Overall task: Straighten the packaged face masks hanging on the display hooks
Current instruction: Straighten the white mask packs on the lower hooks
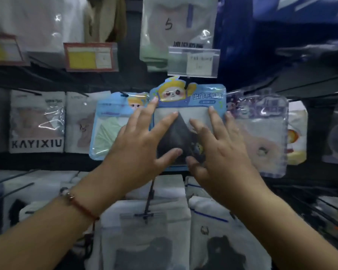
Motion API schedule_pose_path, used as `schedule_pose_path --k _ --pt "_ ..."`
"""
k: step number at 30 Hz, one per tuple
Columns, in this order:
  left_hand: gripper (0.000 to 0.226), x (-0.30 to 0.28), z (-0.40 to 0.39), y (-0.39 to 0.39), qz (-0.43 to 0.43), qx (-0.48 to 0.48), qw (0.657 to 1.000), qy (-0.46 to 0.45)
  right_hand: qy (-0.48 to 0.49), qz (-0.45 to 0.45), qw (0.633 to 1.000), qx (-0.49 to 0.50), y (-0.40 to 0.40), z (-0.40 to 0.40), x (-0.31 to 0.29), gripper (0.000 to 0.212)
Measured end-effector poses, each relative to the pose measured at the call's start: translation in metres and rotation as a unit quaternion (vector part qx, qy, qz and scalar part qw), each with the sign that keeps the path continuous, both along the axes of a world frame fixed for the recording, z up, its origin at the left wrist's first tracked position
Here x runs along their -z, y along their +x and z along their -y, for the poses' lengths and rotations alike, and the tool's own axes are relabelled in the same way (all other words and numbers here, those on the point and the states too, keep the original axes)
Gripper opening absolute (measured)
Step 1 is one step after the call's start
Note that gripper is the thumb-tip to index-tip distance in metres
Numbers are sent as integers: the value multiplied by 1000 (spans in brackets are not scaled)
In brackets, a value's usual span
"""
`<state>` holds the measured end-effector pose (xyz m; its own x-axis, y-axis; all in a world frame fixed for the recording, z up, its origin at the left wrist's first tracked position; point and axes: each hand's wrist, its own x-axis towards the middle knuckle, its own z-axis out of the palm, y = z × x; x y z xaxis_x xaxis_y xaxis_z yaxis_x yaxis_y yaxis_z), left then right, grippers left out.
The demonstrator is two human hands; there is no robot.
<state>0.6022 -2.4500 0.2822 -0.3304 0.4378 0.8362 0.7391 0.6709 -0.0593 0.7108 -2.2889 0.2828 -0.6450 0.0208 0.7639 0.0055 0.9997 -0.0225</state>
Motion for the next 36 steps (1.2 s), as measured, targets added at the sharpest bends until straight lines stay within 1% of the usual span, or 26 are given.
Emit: schedule_pose_path --k 3,7,11,14,16,18,20,23,25,28,31,33,34,36 --pt "79 -9 -9 -10 2 -18 1000 -11 15 -3 1000 -7 -19 -12 -8 74" --pt "78 -17 -19 -23 19 -52 998 -33 28 34 999 10 -42 -24 -11 75" --pt "78 -23 -28 -43 50 -54 996 -48 6 52 999 1 -60 -32 -15 72" --pt "76 -24 -32 -54 110 -17 993 -27 -64 41 996 -44 -72 -37 -19 78" --pt "75 -23 -34 -57 167 45 985 17 -143 10 986 -87 -80 -39 -22 85" --pt "73 -20 -38 -58 211 119 968 67 -207 -20 970 -126 -88 -39 -22 91" --pt "72 -17 -42 -58 229 158 955 106 -234 -42 961 -143 -96 -36 -19 95" --pt "74 -14 -46 -62 219 164 954 126 -247 -50 959 -134 -105 -34 -18 97" --pt "76 -14 -45 -64 208 148 961 108 -243 -39 961 -128 -106 -34 -19 97" --pt "80 -16 -39 -64 180 93 977 58 -221 12 969 -106 -98 -35 -25 99" --pt "87 -27 -33 -63 127 34 991 11 -131 55 989 -40 -90 -33 -37 108" --pt "94 -37 -32 -64 85 6 996 -33 -64 75 995 -7 -90 -31 -44 112" --pt "98 -41 -32 -65 74 -10 995 -62 -38 86 996 6 -92 -30 -46 113" --pt "100 -48 -34 -69 74 -38 990 -111 -17 107 994 20 -96 -31 -49 113"
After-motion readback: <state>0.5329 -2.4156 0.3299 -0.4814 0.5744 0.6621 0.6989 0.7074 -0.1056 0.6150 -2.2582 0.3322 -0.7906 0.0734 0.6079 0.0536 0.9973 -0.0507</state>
